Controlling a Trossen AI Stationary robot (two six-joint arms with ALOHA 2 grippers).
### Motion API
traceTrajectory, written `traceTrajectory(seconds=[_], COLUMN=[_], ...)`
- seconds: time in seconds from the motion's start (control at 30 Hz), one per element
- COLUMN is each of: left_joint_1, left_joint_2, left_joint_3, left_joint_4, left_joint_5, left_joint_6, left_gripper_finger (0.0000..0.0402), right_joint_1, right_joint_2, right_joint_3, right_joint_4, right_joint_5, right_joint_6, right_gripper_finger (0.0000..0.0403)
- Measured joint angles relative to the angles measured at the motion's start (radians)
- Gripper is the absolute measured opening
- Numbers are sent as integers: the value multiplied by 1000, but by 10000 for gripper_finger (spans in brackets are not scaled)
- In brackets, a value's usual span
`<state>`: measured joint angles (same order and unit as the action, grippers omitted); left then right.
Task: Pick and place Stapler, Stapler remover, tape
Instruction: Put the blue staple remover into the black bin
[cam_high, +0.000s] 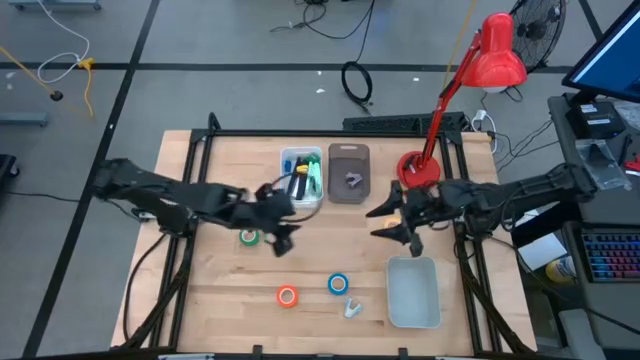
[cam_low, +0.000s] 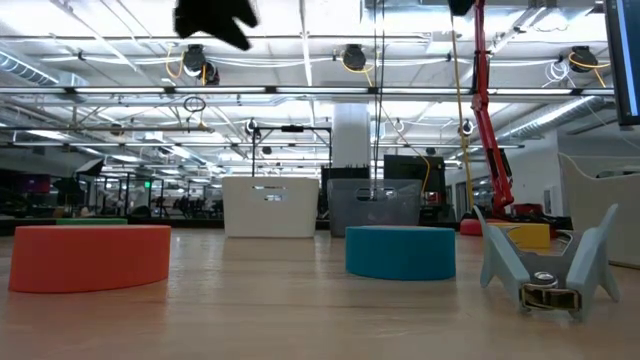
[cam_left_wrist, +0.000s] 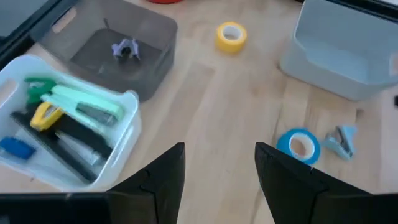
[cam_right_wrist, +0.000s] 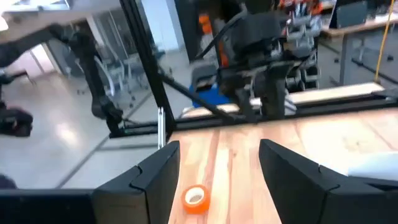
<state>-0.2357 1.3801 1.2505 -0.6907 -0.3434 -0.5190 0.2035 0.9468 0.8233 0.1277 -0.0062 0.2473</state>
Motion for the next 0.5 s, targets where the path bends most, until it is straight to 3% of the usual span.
traceTrajectory(seconds=[0.27, 0.5], left_joint_1=[-96, -213], left_joint_2=[-304, -521], left_joint_3=[-293, -444], left_joint_4=[120, 130], left_joint_5=[-91, -171], left_joint_6=[-43, -51], left_gripper_finger=[198, 198], right_joint_1=[78, 131], right_joint_2=[225, 393], right_joint_3=[246, 412], right_joint_4=[-197, -295], right_joint_5=[47, 63], right_joint_6=[-7, -77], right_gripper_finger=[212, 212])
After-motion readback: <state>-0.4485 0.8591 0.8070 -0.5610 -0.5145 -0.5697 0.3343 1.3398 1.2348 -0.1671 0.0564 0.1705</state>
